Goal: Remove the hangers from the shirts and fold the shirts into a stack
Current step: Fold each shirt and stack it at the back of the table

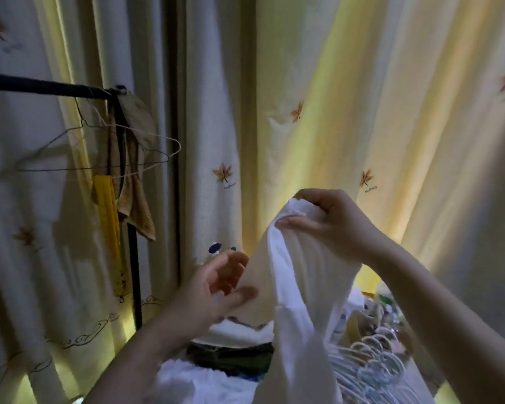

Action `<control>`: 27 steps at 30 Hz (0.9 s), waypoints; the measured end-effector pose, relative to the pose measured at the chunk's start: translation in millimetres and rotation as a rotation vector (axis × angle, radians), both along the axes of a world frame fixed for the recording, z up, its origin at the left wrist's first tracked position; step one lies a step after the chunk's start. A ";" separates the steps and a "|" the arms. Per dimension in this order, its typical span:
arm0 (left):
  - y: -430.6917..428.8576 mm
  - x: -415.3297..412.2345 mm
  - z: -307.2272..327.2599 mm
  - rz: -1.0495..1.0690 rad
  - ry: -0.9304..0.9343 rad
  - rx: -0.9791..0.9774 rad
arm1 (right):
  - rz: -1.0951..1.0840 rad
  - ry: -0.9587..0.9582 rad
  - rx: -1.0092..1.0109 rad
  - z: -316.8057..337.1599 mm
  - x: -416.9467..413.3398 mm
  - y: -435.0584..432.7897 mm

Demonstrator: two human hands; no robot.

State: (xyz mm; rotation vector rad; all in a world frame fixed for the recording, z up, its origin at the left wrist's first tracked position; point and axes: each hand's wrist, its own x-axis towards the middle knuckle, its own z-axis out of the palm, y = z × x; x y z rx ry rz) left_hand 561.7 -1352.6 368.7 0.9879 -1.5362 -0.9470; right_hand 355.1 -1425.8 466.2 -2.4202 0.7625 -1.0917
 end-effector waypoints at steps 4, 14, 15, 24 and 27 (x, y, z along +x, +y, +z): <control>-17.3 0.6 2.4 0.177 0.089 -0.183 | -0.134 0.092 -0.120 19.4 -3.5 -6.1; -48.8 -19.6 -6.1 0.198 -0.082 -0.278 | -0.083 0.194 -0.096 32.5 -12.6 -9.3; -46.7 -23.7 -4.8 0.102 -0.032 -0.207 | -0.085 0.195 -0.099 31.4 -13.5 -9.8; -35.8 -31.1 -39.0 -0.122 -0.084 0.139 | -0.161 0.232 -0.108 12.7 -26.0 -18.5; -26.9 -32.4 -67.2 -0.133 -0.222 0.151 | -0.166 0.183 -0.104 11.3 -32.4 -17.1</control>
